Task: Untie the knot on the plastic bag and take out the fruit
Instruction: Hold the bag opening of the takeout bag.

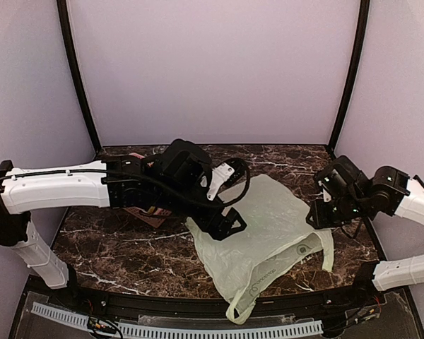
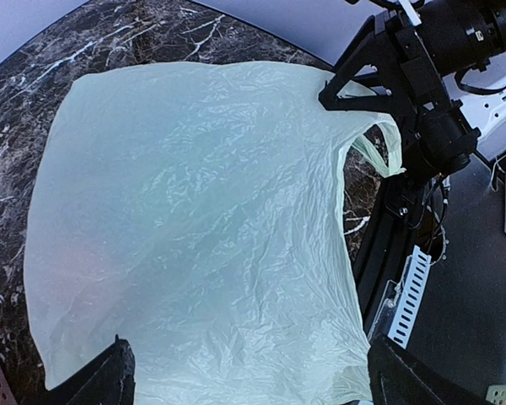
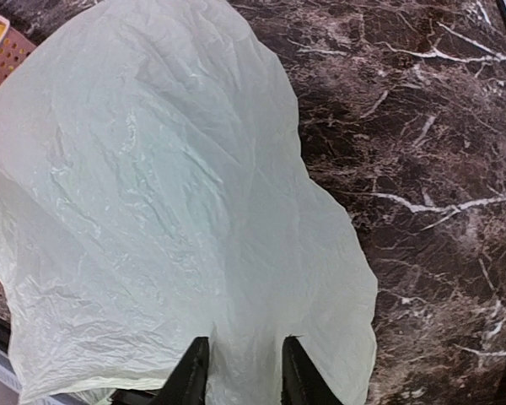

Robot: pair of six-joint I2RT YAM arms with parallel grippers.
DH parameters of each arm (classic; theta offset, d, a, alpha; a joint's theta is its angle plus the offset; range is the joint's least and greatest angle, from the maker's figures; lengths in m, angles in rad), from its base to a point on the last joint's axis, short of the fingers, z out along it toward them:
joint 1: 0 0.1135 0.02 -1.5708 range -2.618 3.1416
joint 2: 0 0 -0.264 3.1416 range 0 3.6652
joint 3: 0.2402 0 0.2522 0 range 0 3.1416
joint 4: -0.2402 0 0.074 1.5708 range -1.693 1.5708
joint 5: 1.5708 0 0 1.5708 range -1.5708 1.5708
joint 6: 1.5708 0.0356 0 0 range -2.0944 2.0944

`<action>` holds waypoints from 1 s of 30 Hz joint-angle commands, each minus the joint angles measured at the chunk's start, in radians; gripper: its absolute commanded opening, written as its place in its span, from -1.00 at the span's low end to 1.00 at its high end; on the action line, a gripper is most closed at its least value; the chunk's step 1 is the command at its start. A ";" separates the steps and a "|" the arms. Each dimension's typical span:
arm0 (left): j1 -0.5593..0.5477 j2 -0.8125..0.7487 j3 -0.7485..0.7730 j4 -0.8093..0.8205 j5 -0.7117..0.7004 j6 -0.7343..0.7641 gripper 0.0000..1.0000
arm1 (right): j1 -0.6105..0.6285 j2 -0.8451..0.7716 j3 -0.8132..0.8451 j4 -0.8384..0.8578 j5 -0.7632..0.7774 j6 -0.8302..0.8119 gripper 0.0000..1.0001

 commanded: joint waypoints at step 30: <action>-0.178 0.348 0.251 -0.205 -0.258 -0.023 0.85 | -0.013 0.078 0.136 0.106 -0.046 -0.010 -1.00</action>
